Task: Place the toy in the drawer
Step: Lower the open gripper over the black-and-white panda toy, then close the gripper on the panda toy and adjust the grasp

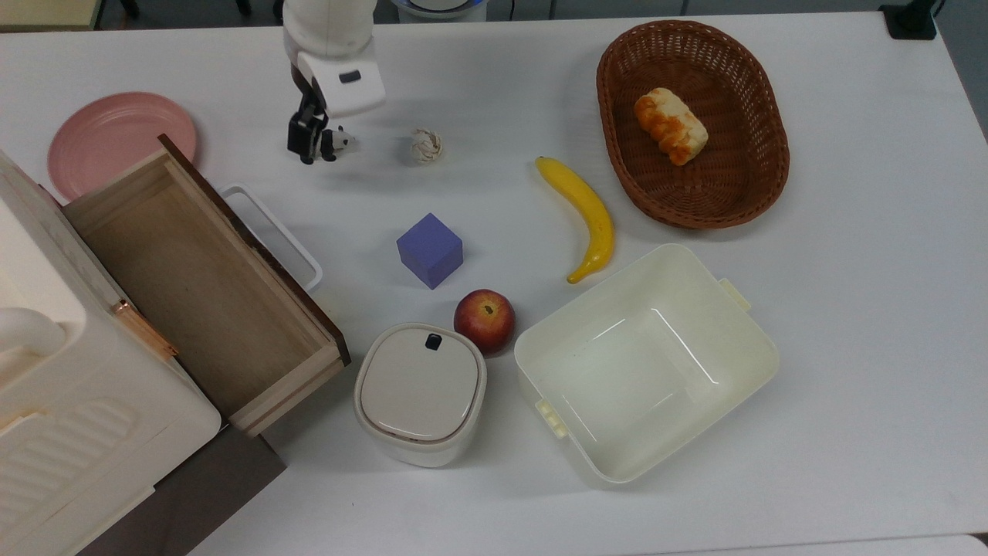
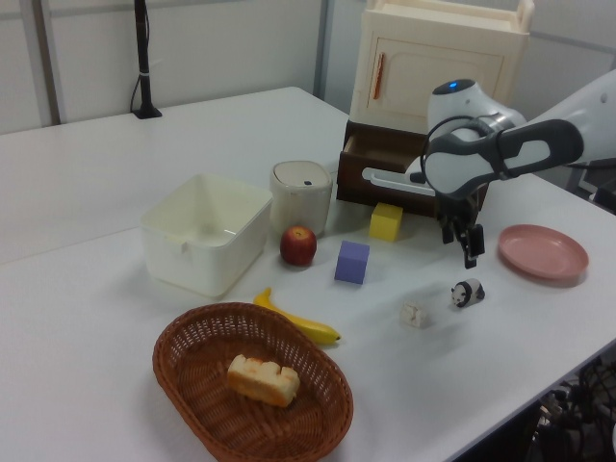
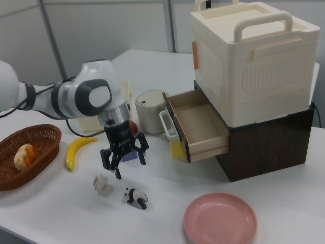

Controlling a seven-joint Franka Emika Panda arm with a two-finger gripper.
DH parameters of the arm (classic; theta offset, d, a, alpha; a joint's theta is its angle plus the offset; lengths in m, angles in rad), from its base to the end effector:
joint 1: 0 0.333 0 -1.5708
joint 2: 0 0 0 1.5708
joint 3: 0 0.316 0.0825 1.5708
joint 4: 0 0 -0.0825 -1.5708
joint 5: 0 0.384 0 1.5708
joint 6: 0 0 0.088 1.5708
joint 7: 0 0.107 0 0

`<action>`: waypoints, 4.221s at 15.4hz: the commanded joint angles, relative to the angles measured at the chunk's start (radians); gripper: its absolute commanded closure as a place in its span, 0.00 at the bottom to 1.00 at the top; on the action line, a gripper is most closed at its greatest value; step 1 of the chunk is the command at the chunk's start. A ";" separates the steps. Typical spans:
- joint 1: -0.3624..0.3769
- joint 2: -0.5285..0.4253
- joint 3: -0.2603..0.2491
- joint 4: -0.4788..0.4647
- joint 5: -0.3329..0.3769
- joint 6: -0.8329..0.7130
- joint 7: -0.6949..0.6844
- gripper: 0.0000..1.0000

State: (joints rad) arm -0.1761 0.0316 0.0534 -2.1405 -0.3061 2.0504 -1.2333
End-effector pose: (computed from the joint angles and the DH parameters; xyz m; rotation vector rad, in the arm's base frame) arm 0.5255 -0.0814 0.3822 2.4073 1.7725 -0.3873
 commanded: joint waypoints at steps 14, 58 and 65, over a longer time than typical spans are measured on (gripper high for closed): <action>-0.037 -0.019 0.000 -0.042 -0.007 -0.022 -0.023 0.00; -0.036 0.140 0.023 0.025 -0.102 -0.018 0.178 0.01; -0.036 0.142 0.025 0.001 -0.139 -0.006 0.120 0.02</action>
State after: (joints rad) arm -0.2171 0.1805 0.0790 -2.1209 -0.4267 2.0339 -1.0861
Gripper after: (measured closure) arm 0.018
